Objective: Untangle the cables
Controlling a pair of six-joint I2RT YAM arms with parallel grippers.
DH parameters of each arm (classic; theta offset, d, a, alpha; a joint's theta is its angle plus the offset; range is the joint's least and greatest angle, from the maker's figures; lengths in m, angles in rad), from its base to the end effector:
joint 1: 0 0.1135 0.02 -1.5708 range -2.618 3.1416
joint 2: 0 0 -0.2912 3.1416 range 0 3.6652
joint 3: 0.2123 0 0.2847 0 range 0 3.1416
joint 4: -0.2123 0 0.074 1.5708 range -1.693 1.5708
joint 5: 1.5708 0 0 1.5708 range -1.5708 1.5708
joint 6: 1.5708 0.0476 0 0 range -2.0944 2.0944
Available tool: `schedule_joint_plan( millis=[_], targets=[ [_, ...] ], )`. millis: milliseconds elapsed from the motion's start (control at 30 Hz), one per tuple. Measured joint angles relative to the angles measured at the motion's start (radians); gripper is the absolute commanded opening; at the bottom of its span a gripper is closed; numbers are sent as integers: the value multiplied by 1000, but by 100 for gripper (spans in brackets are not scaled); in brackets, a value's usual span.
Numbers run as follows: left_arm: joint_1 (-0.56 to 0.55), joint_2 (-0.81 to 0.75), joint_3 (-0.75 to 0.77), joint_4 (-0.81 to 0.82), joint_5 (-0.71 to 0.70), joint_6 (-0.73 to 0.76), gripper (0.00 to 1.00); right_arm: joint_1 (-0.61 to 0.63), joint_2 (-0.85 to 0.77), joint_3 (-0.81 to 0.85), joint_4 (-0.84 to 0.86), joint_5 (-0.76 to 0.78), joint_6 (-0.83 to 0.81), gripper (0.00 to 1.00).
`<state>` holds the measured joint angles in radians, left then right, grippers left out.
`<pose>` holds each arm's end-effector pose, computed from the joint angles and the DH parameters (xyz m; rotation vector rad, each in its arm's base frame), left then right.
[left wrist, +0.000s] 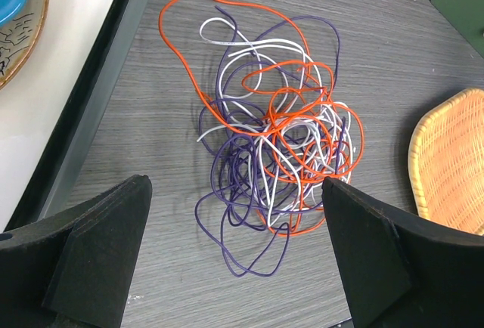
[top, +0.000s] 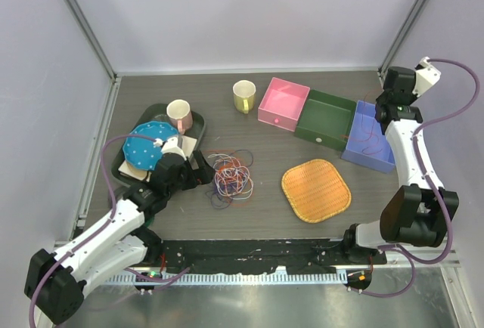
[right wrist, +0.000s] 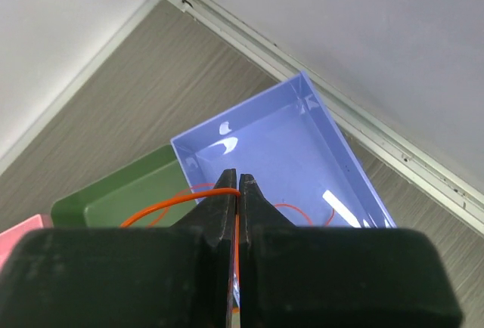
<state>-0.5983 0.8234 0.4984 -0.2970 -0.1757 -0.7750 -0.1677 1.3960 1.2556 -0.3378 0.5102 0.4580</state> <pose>0.1726 -0.1076 0.2246 -0.2986 2.2226 -0.5767 0.3470 -0.0823 0.3675 0.9058 1.7827 -0.3359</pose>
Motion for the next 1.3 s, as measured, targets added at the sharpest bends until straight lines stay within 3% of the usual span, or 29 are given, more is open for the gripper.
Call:
schedule_joint_plan(
  millis=[400,533,633,967,1133,1300],
  targets=[
    [0,23,0,0,0,0,100,-25,-18,-71,-18,108,50,4],
    [0,32,0,0,1,-1,100,-33,-19,-71,-21,120,46,8],
    [0,34,0,0,1,-2,100,-34,-19,-71,-22,108,48,15],
    [0,34,0,0,1,-3,100,-33,25,-85,-47,29,71,66],
    [0,34,0,0,2,-3,100,-33,13,-86,-52,-31,55,84],
    [0,48,0,3,16,-3,100,31,-68,-107,-11,-246,-30,85]
  ],
)
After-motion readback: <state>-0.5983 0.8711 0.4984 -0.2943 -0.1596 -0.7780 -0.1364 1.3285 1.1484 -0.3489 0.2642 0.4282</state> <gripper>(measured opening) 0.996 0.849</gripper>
